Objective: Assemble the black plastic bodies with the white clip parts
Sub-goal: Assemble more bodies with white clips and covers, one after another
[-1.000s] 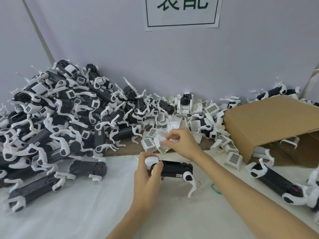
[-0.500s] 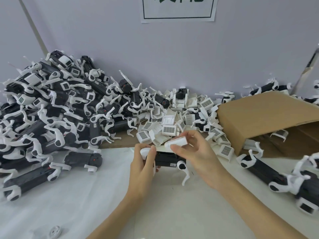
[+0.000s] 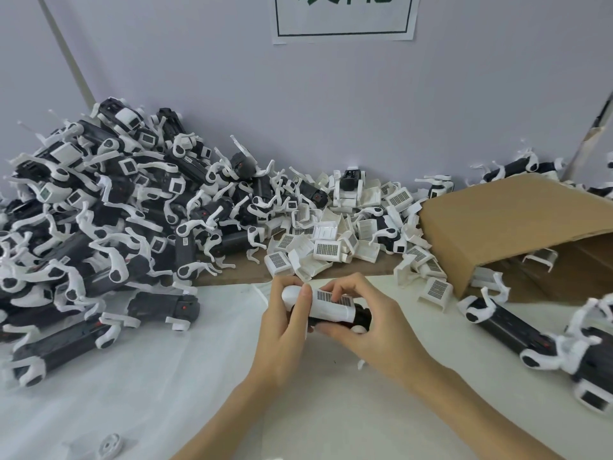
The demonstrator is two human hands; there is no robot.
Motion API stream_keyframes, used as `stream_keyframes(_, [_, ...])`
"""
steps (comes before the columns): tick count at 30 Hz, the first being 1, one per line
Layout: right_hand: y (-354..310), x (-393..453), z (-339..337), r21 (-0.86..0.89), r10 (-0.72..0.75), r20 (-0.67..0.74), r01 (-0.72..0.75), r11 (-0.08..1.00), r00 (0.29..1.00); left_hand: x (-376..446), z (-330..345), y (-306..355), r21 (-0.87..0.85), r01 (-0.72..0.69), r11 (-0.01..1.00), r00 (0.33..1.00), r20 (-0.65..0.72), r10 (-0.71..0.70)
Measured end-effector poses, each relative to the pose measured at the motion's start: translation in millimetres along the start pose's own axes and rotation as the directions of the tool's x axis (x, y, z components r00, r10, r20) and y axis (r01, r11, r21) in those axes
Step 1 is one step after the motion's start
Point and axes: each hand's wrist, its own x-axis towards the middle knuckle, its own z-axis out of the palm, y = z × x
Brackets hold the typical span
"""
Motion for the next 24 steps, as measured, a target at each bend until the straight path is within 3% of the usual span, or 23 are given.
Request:
stream_keyframes(4, [9,-9,3,-0.158,-0.038,0.046,0.045,0.986,0.998,1,0,-2,-0.010,0.020,1.000,1.000,0.002,-0.020])
stream_keyframes(8, [20,-19,6,-0.389,-0.263,-0.010,0.239,0.890,0.965,-1,2,1,0.000,0.004,1.000,0.999,0.050,-0.004])
stream_keyframes(11, [22,-16,4,-0.512,-0.356,-0.022,0.295,0.807,0.934,-1,3,0,0.006,0.025,1.000,0.999,0.043,-0.025])
stream_keyframes(16, [24,-16,8,-0.560,-0.415,-0.068,0.310,0.768,0.907,0,3,1,-0.003,0.063,0.998,0.998,0.016,-0.063])
stream_keyframes(24, [21,-19,1,-0.435,-0.273,-0.076,0.214,0.874,0.959,-3,3,4,0.030,0.036,0.999,0.995,0.089,-0.039])
